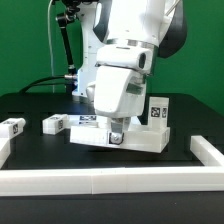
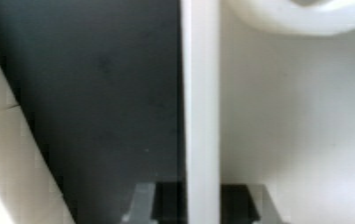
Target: Assemble square table
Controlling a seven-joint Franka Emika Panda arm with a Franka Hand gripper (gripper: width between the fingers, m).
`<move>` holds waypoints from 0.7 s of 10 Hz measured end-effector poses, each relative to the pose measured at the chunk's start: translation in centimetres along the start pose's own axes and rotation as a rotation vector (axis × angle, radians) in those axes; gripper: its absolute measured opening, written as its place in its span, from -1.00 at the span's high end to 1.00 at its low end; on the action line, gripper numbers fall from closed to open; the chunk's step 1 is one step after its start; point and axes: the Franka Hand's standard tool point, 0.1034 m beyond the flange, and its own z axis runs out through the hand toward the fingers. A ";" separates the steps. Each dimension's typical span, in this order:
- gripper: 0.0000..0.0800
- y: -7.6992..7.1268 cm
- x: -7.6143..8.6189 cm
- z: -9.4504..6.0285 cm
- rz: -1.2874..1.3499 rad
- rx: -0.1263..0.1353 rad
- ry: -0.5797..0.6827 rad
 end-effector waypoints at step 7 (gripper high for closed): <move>0.84 0.0 5.0 -0.7 -0.080 -0.103 0.070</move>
Offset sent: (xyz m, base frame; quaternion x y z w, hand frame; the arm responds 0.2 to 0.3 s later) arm 0.0105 0.0308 0.0031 0.0055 0.0030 -0.0377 0.9993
